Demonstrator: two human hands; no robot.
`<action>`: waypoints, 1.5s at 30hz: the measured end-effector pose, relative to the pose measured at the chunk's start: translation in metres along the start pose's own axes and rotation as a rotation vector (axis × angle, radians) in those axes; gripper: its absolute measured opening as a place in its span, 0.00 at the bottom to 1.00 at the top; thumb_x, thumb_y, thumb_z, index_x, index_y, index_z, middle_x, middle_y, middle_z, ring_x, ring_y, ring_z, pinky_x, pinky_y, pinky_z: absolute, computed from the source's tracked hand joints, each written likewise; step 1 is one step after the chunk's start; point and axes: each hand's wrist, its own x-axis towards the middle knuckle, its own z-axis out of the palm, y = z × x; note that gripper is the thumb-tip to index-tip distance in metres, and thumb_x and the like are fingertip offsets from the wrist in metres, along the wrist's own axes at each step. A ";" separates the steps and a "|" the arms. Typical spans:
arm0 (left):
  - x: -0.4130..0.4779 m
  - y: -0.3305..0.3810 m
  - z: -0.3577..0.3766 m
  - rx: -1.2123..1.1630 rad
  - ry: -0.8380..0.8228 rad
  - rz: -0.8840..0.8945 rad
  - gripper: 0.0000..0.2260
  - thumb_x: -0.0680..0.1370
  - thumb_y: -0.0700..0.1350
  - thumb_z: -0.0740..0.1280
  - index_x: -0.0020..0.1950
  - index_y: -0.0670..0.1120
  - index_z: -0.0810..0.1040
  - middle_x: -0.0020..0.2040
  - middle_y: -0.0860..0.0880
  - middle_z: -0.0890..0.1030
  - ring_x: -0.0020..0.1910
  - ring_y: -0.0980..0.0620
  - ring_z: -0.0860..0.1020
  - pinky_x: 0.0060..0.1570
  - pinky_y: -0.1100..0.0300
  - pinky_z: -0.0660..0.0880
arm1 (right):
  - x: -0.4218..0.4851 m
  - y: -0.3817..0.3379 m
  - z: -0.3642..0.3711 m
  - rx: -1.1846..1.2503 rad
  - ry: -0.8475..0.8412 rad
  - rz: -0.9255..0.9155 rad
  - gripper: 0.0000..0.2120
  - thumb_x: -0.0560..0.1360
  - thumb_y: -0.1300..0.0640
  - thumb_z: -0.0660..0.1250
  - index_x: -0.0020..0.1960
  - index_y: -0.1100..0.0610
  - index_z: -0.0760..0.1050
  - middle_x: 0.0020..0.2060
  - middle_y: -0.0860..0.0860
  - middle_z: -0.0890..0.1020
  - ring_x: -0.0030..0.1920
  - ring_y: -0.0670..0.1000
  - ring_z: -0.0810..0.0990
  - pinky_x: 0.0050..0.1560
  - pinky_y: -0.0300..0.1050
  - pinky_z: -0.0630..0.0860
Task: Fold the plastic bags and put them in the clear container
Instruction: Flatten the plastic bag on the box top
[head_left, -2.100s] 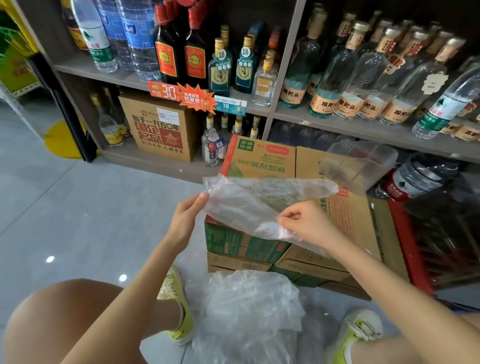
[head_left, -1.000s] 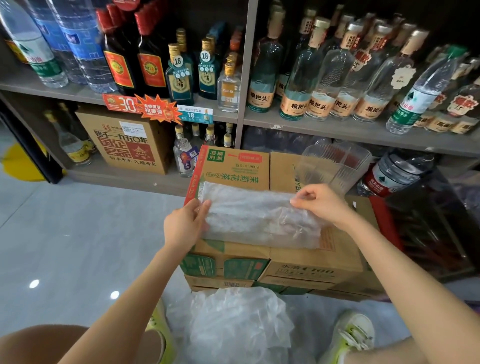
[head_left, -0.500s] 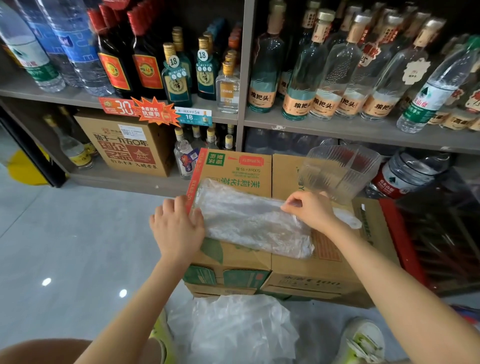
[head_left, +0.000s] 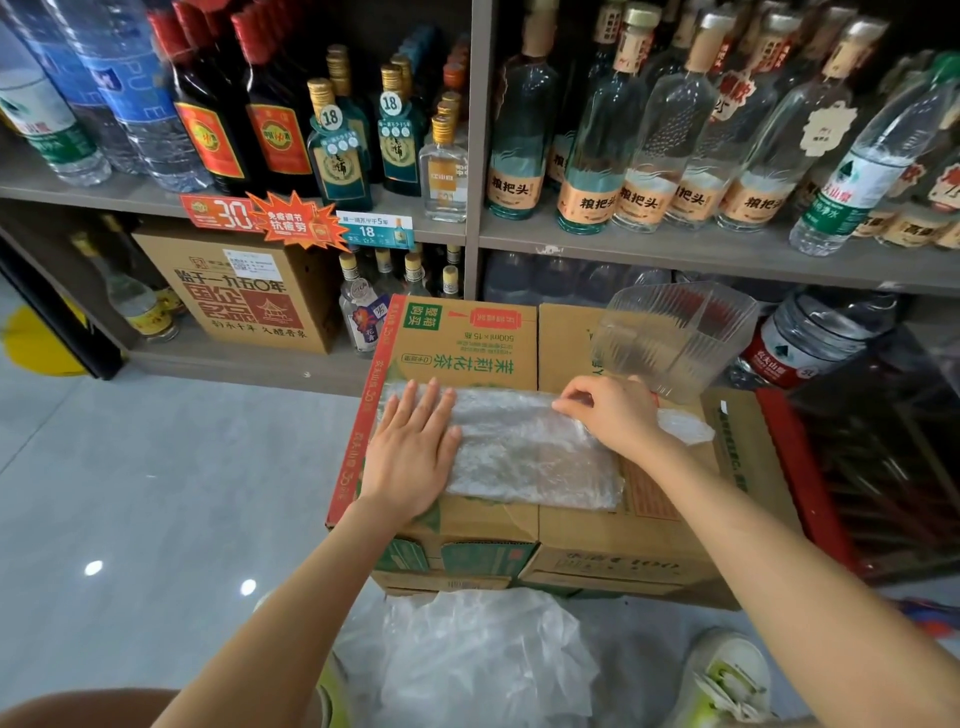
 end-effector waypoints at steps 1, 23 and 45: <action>0.000 -0.001 0.002 -0.004 -0.005 -0.006 0.34 0.77 0.60 0.31 0.79 0.48 0.51 0.79 0.48 0.50 0.78 0.48 0.43 0.73 0.57 0.35 | 0.001 -0.001 0.001 -0.017 -0.005 0.004 0.10 0.76 0.41 0.64 0.46 0.45 0.79 0.38 0.42 0.79 0.42 0.47 0.76 0.52 0.44 0.63; 0.005 -0.001 0.011 0.120 -0.074 0.007 0.34 0.74 0.64 0.30 0.79 0.54 0.44 0.79 0.48 0.44 0.78 0.46 0.40 0.75 0.49 0.35 | -0.052 -0.033 0.055 -0.353 -0.096 0.010 0.33 0.75 0.33 0.27 0.77 0.44 0.38 0.76 0.48 0.39 0.77 0.52 0.39 0.73 0.63 0.35; 0.006 -0.005 0.006 0.054 -0.116 0.015 0.38 0.71 0.67 0.31 0.79 0.55 0.45 0.79 0.49 0.44 0.78 0.48 0.40 0.75 0.50 0.36 | -0.102 0.011 0.033 -0.210 0.223 -0.563 0.18 0.75 0.44 0.61 0.53 0.54 0.83 0.52 0.49 0.84 0.54 0.50 0.81 0.64 0.51 0.72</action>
